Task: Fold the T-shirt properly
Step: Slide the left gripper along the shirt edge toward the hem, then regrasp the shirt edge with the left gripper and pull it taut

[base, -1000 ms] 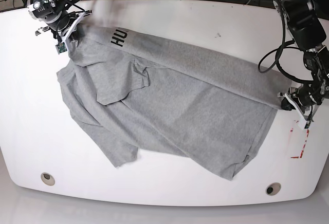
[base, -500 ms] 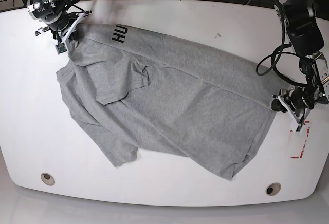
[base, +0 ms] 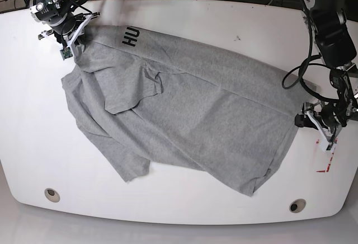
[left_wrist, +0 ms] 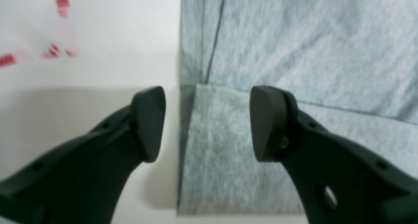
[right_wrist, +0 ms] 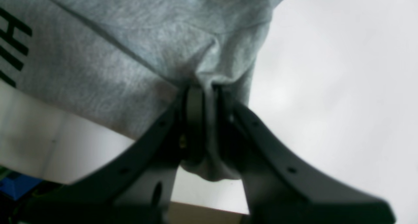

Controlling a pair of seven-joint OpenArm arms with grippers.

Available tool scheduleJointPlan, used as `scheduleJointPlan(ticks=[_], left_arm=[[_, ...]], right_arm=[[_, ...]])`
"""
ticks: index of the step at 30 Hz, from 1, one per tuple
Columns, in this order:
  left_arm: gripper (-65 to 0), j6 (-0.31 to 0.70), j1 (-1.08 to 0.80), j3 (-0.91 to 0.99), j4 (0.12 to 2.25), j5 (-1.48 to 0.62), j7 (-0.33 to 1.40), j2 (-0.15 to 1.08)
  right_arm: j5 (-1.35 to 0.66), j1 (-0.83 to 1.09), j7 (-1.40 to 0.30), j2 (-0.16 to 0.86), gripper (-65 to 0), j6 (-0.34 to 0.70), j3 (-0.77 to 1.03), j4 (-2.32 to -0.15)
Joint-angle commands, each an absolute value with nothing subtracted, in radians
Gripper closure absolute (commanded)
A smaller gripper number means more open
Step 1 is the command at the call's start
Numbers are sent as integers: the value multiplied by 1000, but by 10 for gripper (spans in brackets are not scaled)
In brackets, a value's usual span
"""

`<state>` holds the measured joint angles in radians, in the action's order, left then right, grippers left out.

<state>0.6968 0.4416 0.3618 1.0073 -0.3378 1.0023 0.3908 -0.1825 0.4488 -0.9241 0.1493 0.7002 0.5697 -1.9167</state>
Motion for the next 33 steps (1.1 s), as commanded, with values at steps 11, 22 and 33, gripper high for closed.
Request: scheduleJointPlan(ticks=[11,22,33], left_arm=[[-389,698,360,364,1027,-499,1059,484],[-389,698,274,361,1024,-521,1059,473],[-303,698,260,361,1024,-521,1059,450]], right_arm=[[-183,433,-914,137,-79,698,575,-1937],[-188,433,-914,136,-79,698,572,-1937],[-185,433,-914,136,-78,698,575,-1937]])
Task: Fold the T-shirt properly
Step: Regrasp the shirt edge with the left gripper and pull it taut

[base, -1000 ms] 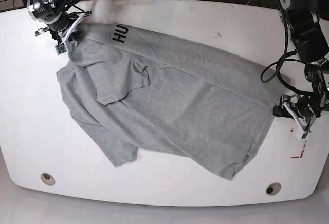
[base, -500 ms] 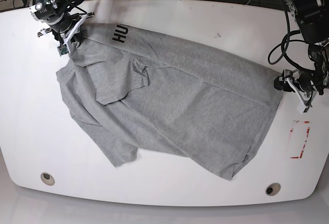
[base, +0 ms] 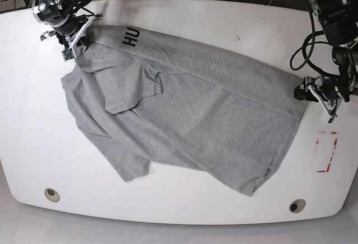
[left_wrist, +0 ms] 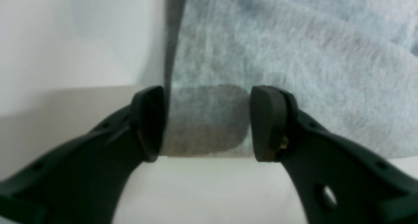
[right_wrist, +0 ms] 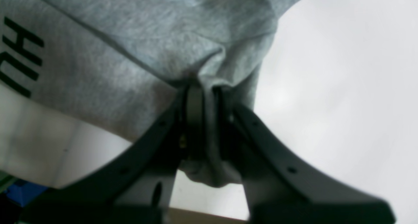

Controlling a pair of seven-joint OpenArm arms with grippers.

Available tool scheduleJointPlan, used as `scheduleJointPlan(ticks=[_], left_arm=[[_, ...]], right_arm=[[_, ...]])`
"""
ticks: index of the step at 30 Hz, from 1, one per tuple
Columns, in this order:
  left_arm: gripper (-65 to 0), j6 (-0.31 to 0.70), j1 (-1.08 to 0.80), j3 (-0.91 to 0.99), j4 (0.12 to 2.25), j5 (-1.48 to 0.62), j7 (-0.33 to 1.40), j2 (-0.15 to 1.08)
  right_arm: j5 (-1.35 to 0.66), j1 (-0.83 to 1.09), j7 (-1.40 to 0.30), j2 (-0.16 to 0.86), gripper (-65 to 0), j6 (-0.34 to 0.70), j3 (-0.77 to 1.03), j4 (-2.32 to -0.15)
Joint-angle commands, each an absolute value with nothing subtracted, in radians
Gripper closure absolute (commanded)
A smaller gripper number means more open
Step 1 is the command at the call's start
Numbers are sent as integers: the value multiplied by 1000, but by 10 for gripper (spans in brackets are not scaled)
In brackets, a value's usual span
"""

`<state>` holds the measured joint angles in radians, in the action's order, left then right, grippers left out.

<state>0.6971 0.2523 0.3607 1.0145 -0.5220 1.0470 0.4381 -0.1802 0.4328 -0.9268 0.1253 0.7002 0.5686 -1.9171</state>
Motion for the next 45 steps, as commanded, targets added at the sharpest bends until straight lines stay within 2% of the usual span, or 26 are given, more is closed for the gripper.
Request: scheduleJointPlan(ticks=[1,2,5,7,12,17,27,38,45], left_arm=[[-272,698,257,361,1024,-521,1059,450],[-201,698,246,357,1026,-521,1059,450],[-53,698,243,331,1027,-521,1059,450],[0,698,243,315,1027,-521,1059,450],[0,698,239,312,1027,-522,1059,450],[0,698,222,323,1027,-526,1059,453],[0,698,96,478,1035,-527,1115,473],[0,698,-166,610,1285,-526,1150,461],[0,698,-303,711,1395,-526,1190,430]], right_arm=[[-186,433,-914,136,-78,698,575,-1937],[-188,433,-914,136,-78,698,575,-1937],[-188,433,-914,136,-78,698,575,-1937],[-186,433,-914,136,-78,698,575,-1937],[-186,433,-914,136,-73,698,576,-1937],[-183,438,-914,136,-16,698,576,-1937],[-183,444,-914,139,-14,698,576,-1931],[-183,466,-915,147,-14,698,568,-1931],[-183,495,-917,197,-14,698,529,-1929]])
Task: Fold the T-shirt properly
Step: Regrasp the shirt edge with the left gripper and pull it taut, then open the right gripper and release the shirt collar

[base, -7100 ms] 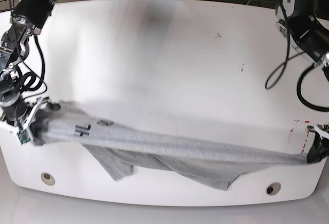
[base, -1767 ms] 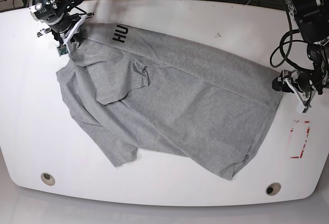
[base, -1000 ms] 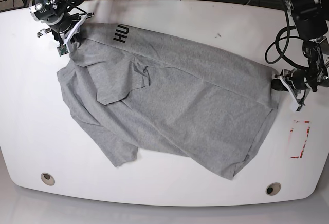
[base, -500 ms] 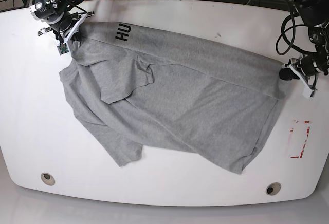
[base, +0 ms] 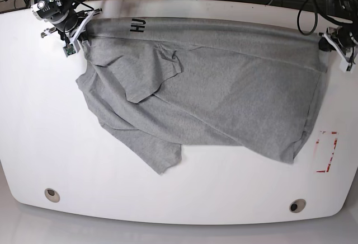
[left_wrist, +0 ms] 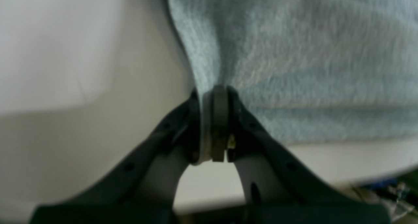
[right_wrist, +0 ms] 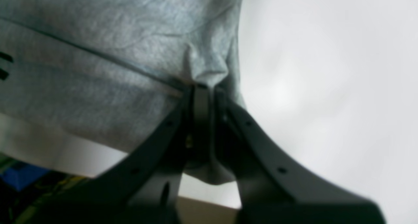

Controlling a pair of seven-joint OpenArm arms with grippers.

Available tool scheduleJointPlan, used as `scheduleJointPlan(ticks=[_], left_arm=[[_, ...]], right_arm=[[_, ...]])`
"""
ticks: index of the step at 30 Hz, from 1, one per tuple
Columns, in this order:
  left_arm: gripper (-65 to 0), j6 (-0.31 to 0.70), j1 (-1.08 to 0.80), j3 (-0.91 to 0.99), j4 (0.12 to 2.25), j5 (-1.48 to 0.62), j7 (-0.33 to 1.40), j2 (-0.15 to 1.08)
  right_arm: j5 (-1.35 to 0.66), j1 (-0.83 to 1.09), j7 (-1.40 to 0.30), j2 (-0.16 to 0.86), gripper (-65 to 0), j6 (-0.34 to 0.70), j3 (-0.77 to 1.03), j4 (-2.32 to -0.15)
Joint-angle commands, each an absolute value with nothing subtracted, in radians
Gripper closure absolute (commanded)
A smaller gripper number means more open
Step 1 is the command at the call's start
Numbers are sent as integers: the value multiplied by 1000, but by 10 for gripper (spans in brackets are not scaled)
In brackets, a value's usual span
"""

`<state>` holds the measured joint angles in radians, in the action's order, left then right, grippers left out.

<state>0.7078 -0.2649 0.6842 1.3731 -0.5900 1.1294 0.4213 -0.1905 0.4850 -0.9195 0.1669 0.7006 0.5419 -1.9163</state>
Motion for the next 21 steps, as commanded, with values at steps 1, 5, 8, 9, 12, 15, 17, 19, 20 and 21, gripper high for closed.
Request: scheduleJointPlan(ticks=[1,5,8,9,12,15,17,19,20,21], left_arm=[[-1,698,-314,719,1405,-526,1191,426],[-1,698,-364,742,1445,-526,1194,420],[-3,698,-389,746,1454,-527,1194,414],[-3,698,-394,748,1455,-527,1194,404],[-4,698,-398,748,1461,-527,1194,395],[-4,698,-398,748,1461,-521,1194,394],[-6,698,-398,748,1463,-521,1196,394],[-6,698,-398,748,1466,-521,1196,394],[-8,698,-398,748,1471,-521,1196,394],[-13,698,-398,748,1471,-521,1196,394]], right_arm=[[-183,496,-917,209,-14,698,516,-1929],[-185,529,-917,249,-14,698,460,-1929],[-183,539,-917,263,-16,698,433,-1929],[-183,541,-917,265,-21,698,427,-1929],[-183,542,-917,265,-86,698,427,-1929],[-182,542,-915,265,-201,698,429,-1931],[-182,542,-915,265,-287,698,430,-1934],[-182,542,-915,265,-354,698,430,-1937],[-182,542,-915,265,-385,698,430,-1940],[-182,541,-915,265,-398,698,432,-1942]])
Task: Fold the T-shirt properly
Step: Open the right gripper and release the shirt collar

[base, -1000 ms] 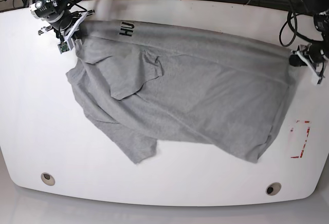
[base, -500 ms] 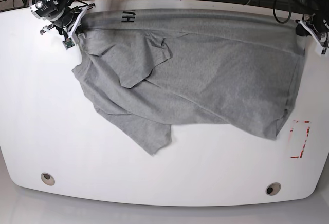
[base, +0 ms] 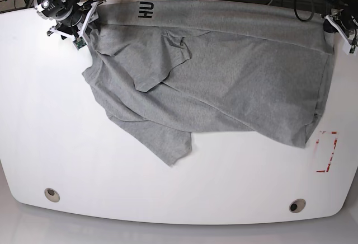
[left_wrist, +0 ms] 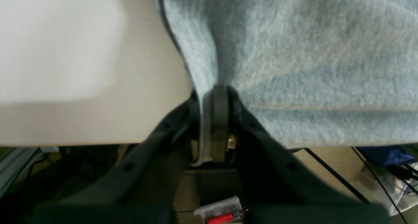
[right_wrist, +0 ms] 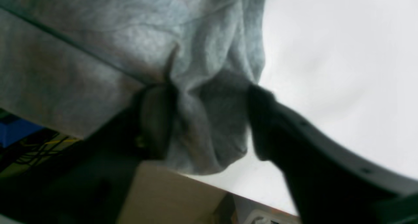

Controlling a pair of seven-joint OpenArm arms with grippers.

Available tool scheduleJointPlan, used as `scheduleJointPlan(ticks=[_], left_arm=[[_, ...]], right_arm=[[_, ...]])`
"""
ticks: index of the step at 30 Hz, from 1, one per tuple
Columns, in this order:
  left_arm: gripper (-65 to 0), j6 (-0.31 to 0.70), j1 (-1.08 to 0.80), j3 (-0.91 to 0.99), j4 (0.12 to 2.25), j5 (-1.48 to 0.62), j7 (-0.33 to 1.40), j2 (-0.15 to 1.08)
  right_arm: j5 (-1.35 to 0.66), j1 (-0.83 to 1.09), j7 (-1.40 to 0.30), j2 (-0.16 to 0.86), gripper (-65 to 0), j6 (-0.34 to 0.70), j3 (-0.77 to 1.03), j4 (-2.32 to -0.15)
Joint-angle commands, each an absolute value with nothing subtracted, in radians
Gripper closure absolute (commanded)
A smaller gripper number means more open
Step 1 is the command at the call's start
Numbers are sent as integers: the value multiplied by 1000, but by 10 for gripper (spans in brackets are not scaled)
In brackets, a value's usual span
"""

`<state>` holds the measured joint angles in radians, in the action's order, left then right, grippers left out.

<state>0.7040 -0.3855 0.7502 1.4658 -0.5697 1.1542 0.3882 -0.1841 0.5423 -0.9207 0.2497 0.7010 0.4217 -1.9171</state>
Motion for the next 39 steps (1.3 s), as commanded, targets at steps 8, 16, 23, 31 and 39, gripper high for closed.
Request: scheduleJointPlan(ticks=[8,16,23,31,39], left_arm=[[-244,698,-394,746,1564,-527,1198,394],[-381,698,-367,743,1701,-527,1208,394],[-381,698,-251,756,1736,-527,1356,394],[-379,698,-162,765,1739,-524,1360,394],[-379,698,-108,717,1732,-518,1357,392]], right_arm=[[-203,532,-915,243,-430,698,527,-2023],[-294,461,-918,239,-426,698,581,-2023],[-302,420,-952,240,-425,698,582,-2023],[-302,414,-1000,234,-423,698,584,-2023],[-288,361,-901,194,-423,698,584,-1991]])
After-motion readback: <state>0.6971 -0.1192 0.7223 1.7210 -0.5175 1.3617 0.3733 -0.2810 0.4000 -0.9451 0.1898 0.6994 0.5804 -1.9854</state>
